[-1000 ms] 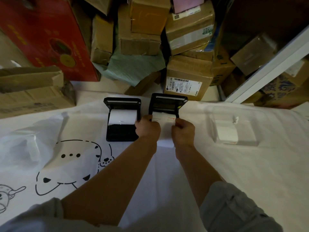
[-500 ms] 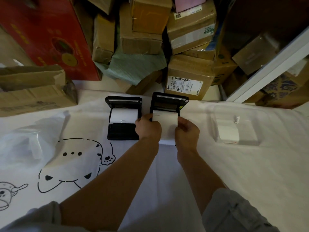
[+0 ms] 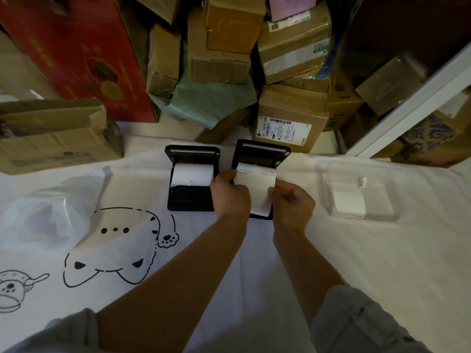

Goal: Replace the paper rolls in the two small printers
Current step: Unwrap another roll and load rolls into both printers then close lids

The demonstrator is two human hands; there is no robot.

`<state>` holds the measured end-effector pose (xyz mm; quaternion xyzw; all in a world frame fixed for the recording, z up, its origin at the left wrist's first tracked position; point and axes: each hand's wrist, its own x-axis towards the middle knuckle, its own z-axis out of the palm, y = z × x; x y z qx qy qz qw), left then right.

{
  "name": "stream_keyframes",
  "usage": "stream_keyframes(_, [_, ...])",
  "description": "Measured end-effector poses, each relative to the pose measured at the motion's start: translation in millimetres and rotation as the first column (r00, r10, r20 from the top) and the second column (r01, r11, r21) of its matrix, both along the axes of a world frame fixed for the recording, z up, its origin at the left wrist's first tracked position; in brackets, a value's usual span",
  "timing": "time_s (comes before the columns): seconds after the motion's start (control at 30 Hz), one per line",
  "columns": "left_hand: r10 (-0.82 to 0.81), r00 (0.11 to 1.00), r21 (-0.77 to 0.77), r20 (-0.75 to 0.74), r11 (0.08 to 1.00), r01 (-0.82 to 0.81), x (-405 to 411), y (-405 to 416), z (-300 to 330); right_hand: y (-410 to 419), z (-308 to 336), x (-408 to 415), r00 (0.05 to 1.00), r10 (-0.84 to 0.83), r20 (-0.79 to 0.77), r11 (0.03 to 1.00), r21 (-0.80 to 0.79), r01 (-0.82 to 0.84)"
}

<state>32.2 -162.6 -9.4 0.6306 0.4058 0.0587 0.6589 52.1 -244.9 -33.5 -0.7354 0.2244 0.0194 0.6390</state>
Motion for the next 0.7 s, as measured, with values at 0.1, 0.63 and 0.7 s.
stream_keyframes(0.1, [0.001, 0.998, 0.021, 0.067, 1.000, -0.002, -3, -2, 4, 3, 2, -6, 0.999, -0.020, -0.029, 0.997, 0.071, 0.022])
stream_keyframes(0.63, [-0.303, 0.952, -0.372, 0.044, 0.880, 0.297, -15, 35, 36, -29, 52, -14, 0.952, 0.290, -0.100, 0.906, 0.348, -0.239])
stream_keyframes(0.7, [-0.312, 0.945, -0.424, 0.097, 0.846, 0.323, -19, 37, 39, -35, 57, -15, 0.929, 0.365, -0.060, 0.888, 0.321, -0.329])
